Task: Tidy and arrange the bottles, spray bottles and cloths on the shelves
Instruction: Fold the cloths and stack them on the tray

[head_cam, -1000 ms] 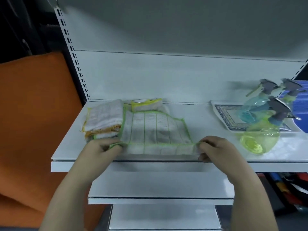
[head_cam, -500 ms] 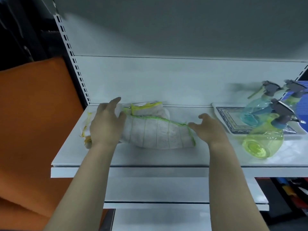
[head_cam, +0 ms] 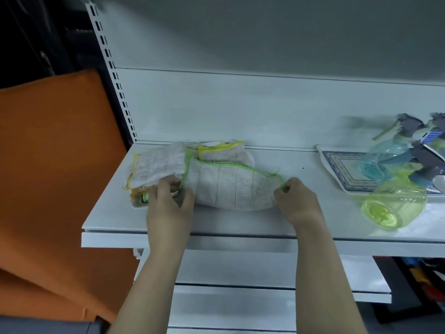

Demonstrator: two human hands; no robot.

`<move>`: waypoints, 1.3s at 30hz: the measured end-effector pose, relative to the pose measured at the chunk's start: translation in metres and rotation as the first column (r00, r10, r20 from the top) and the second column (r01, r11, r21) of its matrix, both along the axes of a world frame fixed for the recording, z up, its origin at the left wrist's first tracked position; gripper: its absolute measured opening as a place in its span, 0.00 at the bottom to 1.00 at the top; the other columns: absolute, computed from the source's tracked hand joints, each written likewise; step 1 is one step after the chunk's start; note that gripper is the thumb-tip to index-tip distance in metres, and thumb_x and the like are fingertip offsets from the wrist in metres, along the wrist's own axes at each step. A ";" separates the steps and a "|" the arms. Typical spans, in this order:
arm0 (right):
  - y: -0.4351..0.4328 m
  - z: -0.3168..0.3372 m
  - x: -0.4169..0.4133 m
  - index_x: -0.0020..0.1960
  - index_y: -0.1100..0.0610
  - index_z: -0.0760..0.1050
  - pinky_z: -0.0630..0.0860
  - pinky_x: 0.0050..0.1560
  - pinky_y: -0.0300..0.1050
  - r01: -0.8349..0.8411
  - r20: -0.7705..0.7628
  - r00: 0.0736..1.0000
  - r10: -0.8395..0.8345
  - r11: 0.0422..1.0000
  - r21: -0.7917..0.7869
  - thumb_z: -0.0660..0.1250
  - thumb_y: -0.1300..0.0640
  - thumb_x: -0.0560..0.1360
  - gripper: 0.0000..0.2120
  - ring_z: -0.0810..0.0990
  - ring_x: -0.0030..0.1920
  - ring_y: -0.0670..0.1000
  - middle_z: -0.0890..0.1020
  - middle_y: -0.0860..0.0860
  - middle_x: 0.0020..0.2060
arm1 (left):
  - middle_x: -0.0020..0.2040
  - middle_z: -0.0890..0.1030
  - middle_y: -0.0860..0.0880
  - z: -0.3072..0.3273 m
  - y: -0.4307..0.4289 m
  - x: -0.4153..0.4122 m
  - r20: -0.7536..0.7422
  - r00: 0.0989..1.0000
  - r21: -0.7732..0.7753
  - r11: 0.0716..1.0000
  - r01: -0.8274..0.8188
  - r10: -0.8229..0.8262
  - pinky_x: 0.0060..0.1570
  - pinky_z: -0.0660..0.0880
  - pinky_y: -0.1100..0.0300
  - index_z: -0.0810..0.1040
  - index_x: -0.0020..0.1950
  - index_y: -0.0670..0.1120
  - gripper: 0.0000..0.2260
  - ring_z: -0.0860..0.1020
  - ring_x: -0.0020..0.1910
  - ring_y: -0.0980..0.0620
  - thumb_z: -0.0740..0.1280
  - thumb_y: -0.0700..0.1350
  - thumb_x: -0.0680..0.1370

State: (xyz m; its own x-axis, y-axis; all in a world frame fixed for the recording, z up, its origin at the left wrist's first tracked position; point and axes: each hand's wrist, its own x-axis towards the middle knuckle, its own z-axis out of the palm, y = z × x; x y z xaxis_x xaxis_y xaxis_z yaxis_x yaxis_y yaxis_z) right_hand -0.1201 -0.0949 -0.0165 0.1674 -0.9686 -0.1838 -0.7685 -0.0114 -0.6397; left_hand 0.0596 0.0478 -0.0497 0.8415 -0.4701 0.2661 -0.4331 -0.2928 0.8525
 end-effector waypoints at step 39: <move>0.032 0.006 0.058 0.47 0.57 0.79 0.75 0.45 0.47 -0.110 0.248 0.960 0.128 0.990 -0.085 0.63 0.50 0.77 0.12 0.82 0.47 0.55 0.84 0.52 0.42 | 0.47 0.80 0.59 0.011 -0.006 0.024 -0.480 0.852 -0.198 0.972 0.130 -0.211 0.50 0.75 0.61 0.78 0.54 0.58 0.05 0.78 0.51 0.56 0.67 0.53 0.79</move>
